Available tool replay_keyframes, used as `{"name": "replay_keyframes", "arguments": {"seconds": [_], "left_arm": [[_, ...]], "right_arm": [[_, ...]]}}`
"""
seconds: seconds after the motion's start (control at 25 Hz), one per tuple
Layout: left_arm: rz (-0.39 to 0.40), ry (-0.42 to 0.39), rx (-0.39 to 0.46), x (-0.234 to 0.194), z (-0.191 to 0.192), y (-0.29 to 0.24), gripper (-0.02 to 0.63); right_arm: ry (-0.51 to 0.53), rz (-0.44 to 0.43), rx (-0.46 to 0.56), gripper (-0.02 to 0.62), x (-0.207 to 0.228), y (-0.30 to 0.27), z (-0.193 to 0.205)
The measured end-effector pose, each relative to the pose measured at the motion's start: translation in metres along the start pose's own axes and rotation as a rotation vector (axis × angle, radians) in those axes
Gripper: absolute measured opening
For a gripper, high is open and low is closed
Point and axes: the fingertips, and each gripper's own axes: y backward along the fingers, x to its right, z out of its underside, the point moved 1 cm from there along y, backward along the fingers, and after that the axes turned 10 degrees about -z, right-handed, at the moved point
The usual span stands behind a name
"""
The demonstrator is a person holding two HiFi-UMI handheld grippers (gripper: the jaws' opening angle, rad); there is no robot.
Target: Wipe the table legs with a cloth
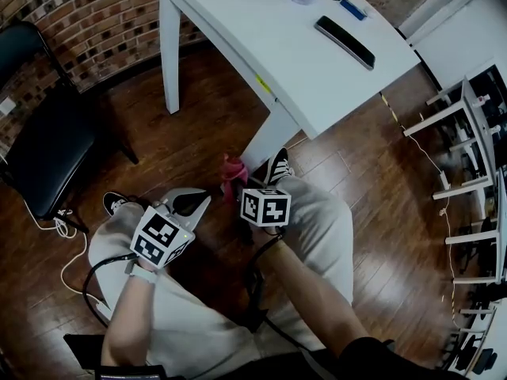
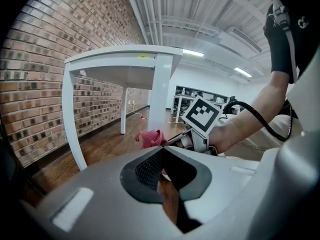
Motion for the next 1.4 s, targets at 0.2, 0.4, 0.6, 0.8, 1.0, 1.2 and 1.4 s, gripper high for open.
{"name": "replay_keyframes", "arguments": {"seconds": [0.2, 0.4, 0.6, 0.8, 1.0, 1.2, 1.4], "left_arm": [[-0.002, 0.0, -0.006, 0.0, 0.0, 0.0, 0.0], [-0.005, 0.002, 0.002, -0.002, -0.001, 0.0, 0.0], [-0.006, 0.004, 0.004, -0.003, -0.002, 0.001, 0.0], [-0.008, 0.01, -0.005, -0.004, -0.001, 0.001, 0.0], [-0.019, -0.002, -0.017, -0.007, 0.003, 0.001, 0.0], [-0.021, -0.004, -0.014, -0.008, 0.002, 0.001, 0.0], [-0.025, 0.003, -0.018, -0.01, 0.002, 0.002, 0.0]], "right_arm": [[-0.004, 0.007, -0.022, 0.051, 0.005, -0.008, 0.009], [-0.012, 0.015, -0.041, 0.051, 0.011, -0.017, 0.018], [-0.018, 0.015, -0.06, 0.051, 0.016, -0.026, 0.025], [-0.014, 0.03, -0.08, 0.051, 0.022, -0.031, 0.031], [-0.019, 0.037, -0.098, 0.051, 0.028, -0.039, 0.038], [-0.024, 0.039, -0.116, 0.051, 0.034, -0.047, 0.047], [-0.025, 0.062, -0.141, 0.051, 0.042, -0.053, 0.055]]}}
